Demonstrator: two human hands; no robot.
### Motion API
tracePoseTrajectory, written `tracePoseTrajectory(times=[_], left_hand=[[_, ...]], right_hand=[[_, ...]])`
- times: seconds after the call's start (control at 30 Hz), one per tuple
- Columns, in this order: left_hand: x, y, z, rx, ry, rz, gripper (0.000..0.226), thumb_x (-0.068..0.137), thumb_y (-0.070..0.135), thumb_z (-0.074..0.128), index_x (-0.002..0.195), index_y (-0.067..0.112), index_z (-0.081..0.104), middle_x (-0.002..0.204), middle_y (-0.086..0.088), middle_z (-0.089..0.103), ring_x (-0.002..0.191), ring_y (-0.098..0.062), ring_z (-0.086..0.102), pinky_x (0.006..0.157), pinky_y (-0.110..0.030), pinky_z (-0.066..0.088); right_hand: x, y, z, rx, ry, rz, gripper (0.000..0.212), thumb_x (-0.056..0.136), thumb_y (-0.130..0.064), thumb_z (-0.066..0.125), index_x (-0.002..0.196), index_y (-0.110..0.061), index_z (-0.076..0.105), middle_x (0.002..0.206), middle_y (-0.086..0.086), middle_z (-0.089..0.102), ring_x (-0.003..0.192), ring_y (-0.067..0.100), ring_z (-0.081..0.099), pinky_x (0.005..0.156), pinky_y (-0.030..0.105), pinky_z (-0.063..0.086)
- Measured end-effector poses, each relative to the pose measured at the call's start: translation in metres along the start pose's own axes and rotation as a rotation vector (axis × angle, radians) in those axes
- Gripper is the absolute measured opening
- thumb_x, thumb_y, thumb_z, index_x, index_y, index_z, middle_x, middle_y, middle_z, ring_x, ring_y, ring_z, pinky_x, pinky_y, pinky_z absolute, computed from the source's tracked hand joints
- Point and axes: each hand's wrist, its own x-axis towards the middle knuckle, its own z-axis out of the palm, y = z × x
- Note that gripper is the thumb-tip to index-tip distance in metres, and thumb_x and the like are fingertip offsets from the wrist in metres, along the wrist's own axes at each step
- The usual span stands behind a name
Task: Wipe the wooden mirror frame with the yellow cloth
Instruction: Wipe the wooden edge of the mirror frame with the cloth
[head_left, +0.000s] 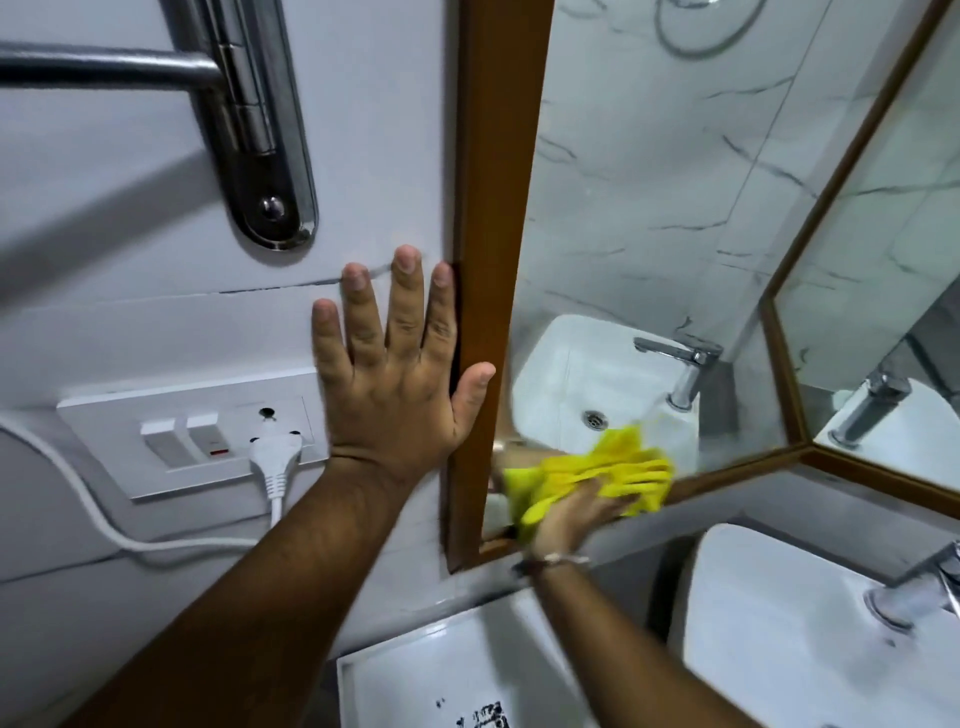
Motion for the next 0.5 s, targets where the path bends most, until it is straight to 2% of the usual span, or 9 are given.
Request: tracePoseTrajectory(times=[0.03,0.1,0.17,0.23,0.3,0.37,0.47,0.5], left_hand=[[0.000,-0.001,-0.001,-0.001,0.002,0.004,0.078,0.099,0.060,0.024,0.157,0.010,0.009,0.158,-0.018,0.016,0.141,-0.048,0.013,0.118,-0.060,0.000],[-0.001,-0.002,-0.001,0.014,0.005,0.018,0.079,0.099,0.061,0.025,0.157,0.010,0.010,0.158,-0.018,0.015,0.141,-0.048,0.013,0.118,-0.058,-0.003],[-0.002,-0.003,-0.001,0.031,0.004,0.030,0.079,0.099,0.061,0.026,0.158,0.010,0.011,0.159,-0.019,0.015,0.141,-0.048,0.013,0.118,-0.057,-0.005],[-0.003,-0.004,0.000,0.033,0.005,0.035,0.079,0.099,0.061,0.026,0.158,0.010,0.013,0.159,-0.019,0.015,0.141,-0.049,0.013,0.118,-0.057,-0.006],[-0.003,-0.005,0.001,0.045,0.013,0.039,0.080,0.099,0.062,0.025,0.158,0.009,0.012,0.159,-0.019,0.015,0.140,-0.049,0.013,0.118,-0.057,-0.005],[-0.004,-0.005,0.002,0.045,0.020,0.042,0.081,0.099,0.063,0.024,0.158,0.009,0.011,0.158,-0.020,0.015,0.140,-0.049,0.013,0.118,-0.057,-0.005],[-0.006,-0.006,0.007,0.064,0.045,0.048,0.080,0.099,0.061,0.022,0.158,0.008,0.011,0.159,-0.021,0.013,0.141,-0.049,0.011,0.118,-0.057,-0.005],[-0.007,-0.005,0.009,0.069,0.050,0.050,0.080,0.099,0.061,0.021,0.158,0.008,0.011,0.159,-0.021,0.011,0.141,-0.048,0.009,0.118,-0.057,-0.005]], right_hand=[[-0.027,0.003,0.002,-0.002,-0.044,-0.041,0.064,0.100,-0.018,0.042,0.148,0.004,0.007,0.158,0.023,0.007,0.146,0.031,0.015,0.121,0.042,0.012],[-0.072,0.006,0.000,0.062,-0.184,0.005,0.071,0.094,-0.023,0.042,0.148,0.003,0.004,0.158,0.022,0.007,0.145,0.029,0.017,0.121,0.044,0.013],[-0.054,0.000,-0.001,0.048,-0.218,-0.006,0.066,0.099,-0.014,0.043,0.148,0.005,0.004,0.158,0.023,0.007,0.146,0.031,0.016,0.121,0.042,0.012],[0.001,-0.004,-0.009,0.006,-0.176,-0.063,0.057,0.100,-0.004,0.039,0.147,0.007,0.007,0.157,0.026,0.010,0.145,0.034,0.020,0.119,0.036,0.014],[0.073,-0.022,-0.025,-0.024,-0.146,-0.082,0.053,0.103,-0.018,0.034,0.149,-0.002,0.013,0.157,0.022,0.019,0.141,0.035,0.030,0.114,0.039,0.027],[0.142,-0.047,-0.037,-0.086,-0.139,0.006,0.050,0.103,-0.033,0.027,0.148,-0.013,0.020,0.154,0.016,0.030,0.135,0.033,0.041,0.107,0.041,0.040],[0.209,-0.080,-0.041,-0.082,0.119,-0.075,0.035,0.103,-0.025,0.035,0.134,-0.011,0.041,0.140,0.013,0.048,0.124,0.028,0.048,0.111,0.035,0.033],[0.219,-0.083,-0.044,-0.087,0.132,-0.071,0.039,0.103,-0.023,0.035,0.138,-0.007,0.039,0.143,0.014,0.046,0.128,0.027,0.046,0.112,0.034,0.031]])
